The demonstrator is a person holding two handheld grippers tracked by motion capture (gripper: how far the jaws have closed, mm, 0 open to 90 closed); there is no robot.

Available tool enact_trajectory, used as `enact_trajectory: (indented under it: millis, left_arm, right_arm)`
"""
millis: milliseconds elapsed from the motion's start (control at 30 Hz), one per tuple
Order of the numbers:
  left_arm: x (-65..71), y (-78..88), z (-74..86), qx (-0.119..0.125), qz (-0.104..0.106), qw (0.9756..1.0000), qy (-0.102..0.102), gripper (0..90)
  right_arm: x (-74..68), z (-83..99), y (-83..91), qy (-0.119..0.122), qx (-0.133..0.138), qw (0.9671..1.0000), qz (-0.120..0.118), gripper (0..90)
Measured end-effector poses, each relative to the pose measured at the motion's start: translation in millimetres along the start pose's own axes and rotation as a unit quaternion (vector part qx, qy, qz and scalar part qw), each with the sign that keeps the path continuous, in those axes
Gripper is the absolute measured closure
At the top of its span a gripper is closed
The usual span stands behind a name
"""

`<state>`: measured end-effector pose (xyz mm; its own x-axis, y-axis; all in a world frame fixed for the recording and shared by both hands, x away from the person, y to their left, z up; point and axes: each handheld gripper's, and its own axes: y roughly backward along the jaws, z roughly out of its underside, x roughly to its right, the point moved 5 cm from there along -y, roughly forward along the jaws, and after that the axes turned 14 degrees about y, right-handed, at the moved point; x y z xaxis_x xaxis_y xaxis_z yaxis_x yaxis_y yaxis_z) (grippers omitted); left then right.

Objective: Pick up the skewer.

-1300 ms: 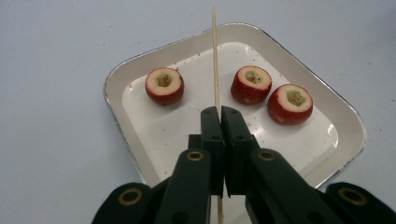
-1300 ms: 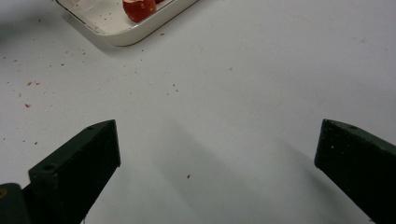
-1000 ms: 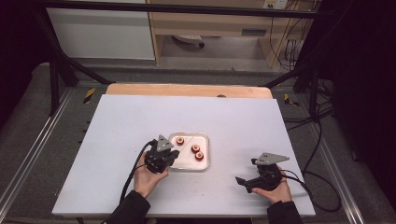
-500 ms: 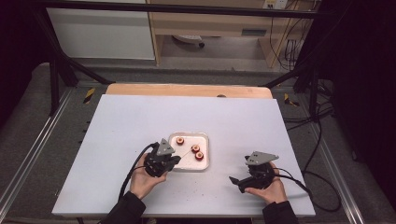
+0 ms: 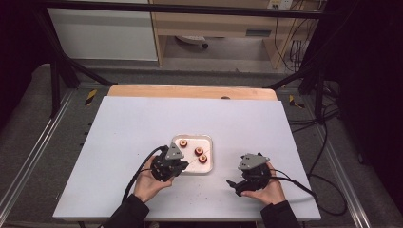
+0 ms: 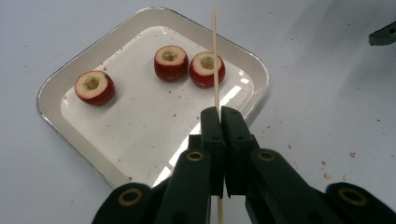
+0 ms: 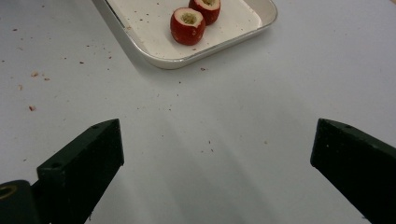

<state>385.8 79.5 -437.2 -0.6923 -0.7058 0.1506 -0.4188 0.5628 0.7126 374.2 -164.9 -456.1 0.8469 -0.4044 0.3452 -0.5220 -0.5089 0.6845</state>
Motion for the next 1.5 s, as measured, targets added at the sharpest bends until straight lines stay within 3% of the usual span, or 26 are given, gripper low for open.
enact_trajectory:
  millis: [267, 433, 767, 933, 1133, 1267, 1333, 1367, 1500]
  left_arm:
    - [14.0, -5.7, -7.0, -0.015, 0.012, 0.9995, -0.023, 88.4]
    - [23.8, -8.9, -11.8, -0.024, 0.017, 0.9988, -0.039, 88.5]
    - [47.1, -20.7, -20.8, -0.042, 0.029, 0.9961, -0.072, 88.5]
    - [57.0, -27.0, -24.7, -0.048, 0.036, 0.9946, -0.084, 88.5]
    - [65.5, -32.2, -26.8, -0.054, 0.046, 0.9931, -0.094, 88.5]
    - [68.2, -34.6, -28.2, -0.061, 0.046, 0.9922, -0.098, 88.5]
    - [69.5, -35.4, -29.5, -0.065, 0.047, 0.9916, -0.102, 88.5]
    - [70.5, -35.9, -30.3, -0.067, 0.049, 0.9914, -0.101, 88.5]
    - [75.6, -37.7, -30.5, -0.073, 0.056, 0.99, -0.107, 88.5]
  right_arm:
    - [-2.8, -13.6, -2.1, 0.048, -0.008, 0.9988, 0.006, 4.8]
    - [-5.8, -21.0, -1.9, 0.084, -0.013, 0.9964, 0.007, 7.2]
    - [-9.3, -27.9, -2.0, 0.142, -0.017, 0.9897, 0.009, 15.0]
    - [-10.8, -26.8, -3.1, 0.173, -0.018, 0.9848, 0.007, 22.7]
    - [-13.5, -25.2, -5.0, 0.224, -0.014, 0.9744, 0.003, 33.7]
    - [-12.9, -25.3, -7.0, 0.27, -0.017, 0.9627, 0.007, 41.5]
    - [-16.9, -25.6, -7.2, 0.277, -0.012, 0.9607, -0.003, 45.9]
    - [-15.7, -25.6, -7.2, 0.298, -0.016, 0.9544, 0.003, 47.9]
    - [-16.4, -22.9, -6.0, 0.33, -0.032, 0.9435, 0.0, 55.2]
